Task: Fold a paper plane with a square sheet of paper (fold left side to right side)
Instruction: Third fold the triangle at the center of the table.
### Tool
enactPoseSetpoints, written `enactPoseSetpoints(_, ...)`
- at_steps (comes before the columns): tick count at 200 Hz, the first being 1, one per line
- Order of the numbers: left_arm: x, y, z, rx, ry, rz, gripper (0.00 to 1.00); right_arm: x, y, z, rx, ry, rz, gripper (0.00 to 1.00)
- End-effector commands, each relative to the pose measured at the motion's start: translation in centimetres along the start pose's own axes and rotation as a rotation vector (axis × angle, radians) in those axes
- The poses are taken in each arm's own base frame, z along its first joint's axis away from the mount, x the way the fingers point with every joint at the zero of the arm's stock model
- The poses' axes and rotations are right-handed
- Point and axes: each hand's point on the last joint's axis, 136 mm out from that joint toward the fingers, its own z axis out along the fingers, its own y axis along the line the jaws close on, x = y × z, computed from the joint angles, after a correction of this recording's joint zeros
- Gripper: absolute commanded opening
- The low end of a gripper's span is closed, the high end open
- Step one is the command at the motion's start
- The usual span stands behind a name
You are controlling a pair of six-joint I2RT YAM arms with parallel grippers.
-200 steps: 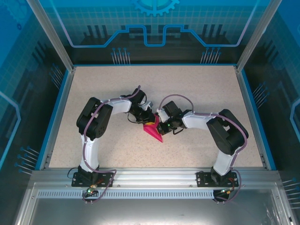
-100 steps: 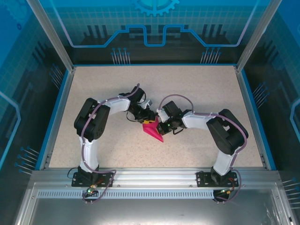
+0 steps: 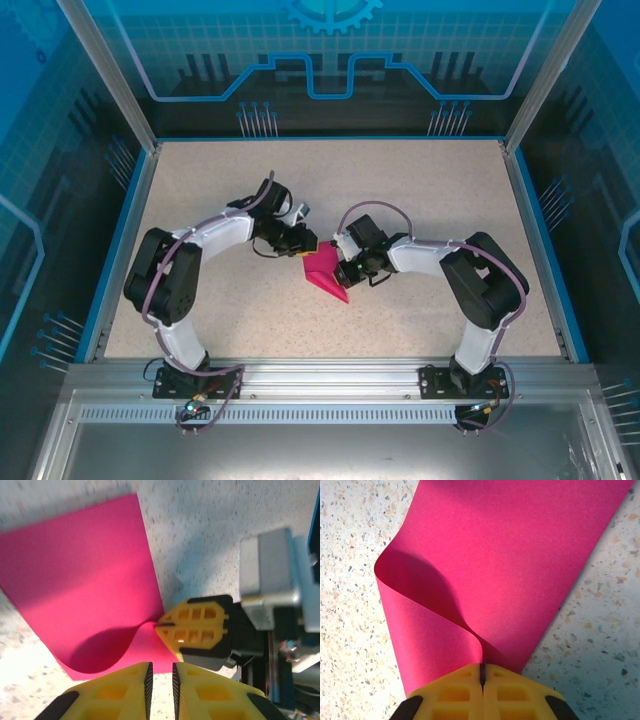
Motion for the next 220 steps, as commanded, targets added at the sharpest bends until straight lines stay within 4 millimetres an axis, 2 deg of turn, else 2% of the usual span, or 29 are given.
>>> enactPoseSetpoints(1, 1.5, -1.5, 1.0, 0.095, 0.036, -0.01, 0.21, 3.3, -0.9, 1.0, 0.02, 0.129, 0.032, 0.0)
enactPoseSetpoints(38, 2.3, -1.0, 3.3, 0.099, 0.075, -0.026, 0.2, 3.4, -1.0, 1.0, 0.024, 0.134, 0.033, 0.0)
enactPoseSetpoints(82, 2.7, -0.1, 4.7, 0.069, 0.102, -0.037, 0.2, 3.5, -1.0, 0.8, 0.03, 0.135, 0.033, 0.0)
enactPoseSetpoints(154, 4.1, 2.7, 5.6, -0.009, 0.115, -0.066, 0.2, 3.5, -1.2, 0.7, 0.041, 0.141, 0.033, 0.0)
enactPoseSetpoints(220, 4.5, 4.5, 6.2, -0.071, 0.125, -0.081, 0.19, 3.0, -1.0, 0.5, 0.031, 0.127, 0.037, 0.0)
